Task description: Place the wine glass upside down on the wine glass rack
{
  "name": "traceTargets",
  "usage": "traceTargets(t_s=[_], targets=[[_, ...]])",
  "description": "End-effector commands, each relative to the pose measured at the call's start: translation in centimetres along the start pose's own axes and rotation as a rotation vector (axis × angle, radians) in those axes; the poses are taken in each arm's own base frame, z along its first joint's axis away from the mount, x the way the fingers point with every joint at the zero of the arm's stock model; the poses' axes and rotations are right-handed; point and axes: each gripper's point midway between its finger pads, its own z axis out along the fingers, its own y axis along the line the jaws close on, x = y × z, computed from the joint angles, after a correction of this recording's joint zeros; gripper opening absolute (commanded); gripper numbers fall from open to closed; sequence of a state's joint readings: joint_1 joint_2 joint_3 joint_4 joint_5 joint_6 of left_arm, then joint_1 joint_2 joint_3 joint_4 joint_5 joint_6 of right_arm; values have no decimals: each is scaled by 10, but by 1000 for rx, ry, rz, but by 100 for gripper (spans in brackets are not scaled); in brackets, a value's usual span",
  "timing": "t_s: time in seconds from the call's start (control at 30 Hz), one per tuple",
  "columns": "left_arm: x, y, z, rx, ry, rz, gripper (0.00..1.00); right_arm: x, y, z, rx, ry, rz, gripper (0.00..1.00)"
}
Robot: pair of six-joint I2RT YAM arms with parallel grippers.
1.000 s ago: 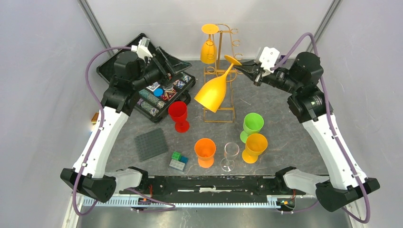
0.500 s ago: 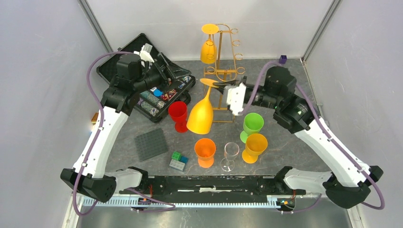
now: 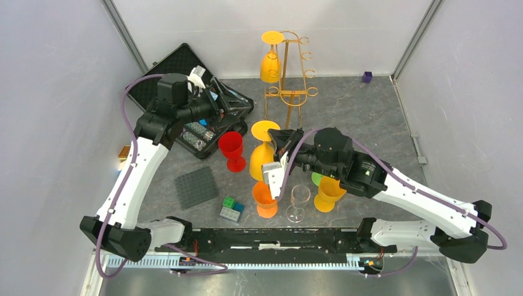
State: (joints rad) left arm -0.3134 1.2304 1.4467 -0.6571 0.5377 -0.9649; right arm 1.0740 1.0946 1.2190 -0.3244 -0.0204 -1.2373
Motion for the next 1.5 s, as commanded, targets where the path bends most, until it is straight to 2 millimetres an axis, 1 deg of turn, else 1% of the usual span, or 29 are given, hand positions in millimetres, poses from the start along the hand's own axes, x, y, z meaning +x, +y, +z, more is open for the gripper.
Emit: traceTargets(t_s=[0.0, 0.1, 0.2, 0.37, 0.53, 0.77, 0.93, 1.07, 1.23, 1.27, 1.4, 1.43, 1.47], targets=[[18, -2, -3, 43, 97, -47, 81, 6, -22, -13, 124, 95, -158, 0], [25, -3, -3, 61, 136, -72, 79, 6, -14, -14, 141, 120, -205, 0], [29, -12, -3, 119, 168, -97, 77, 5, -13, -18, 176, 140, -246, 0], [37, -34, -3, 251, 237, -121, 73, 2, -21, -26, 281, 162, -301, 0], [51, -44, 0, 281, 313, -100, 70, 1, -22, -25, 289, 170, -319, 0], [68, -54, 1, 307, 383, -71, 63, 7, -16, -22, 284, 203, -312, 0], [72, -63, -2, 350, 404, -60, 48, 9, -13, -22, 281, 217, -319, 0], [74, -69, -3, 372, 419, -48, 30, 8, -13, -21, 286, 214, -317, 0], [78, -70, -2, 378, 432, -40, 4, 8, -15, -20, 291, 218, -314, 0], [78, -70, -2, 378, 431, -38, 2, 9, -15, -20, 291, 221, -314, 0], [78, -68, -1, 376, 426, -33, 2, 9, -15, -20, 291, 220, -308, 0], [77, -68, -1, 374, 423, -33, 2, 9, -15, -20, 292, 220, -306, 3], [77, -67, 0, 371, 422, -33, 2, 8, -15, -20, 291, 217, -301, 8]])
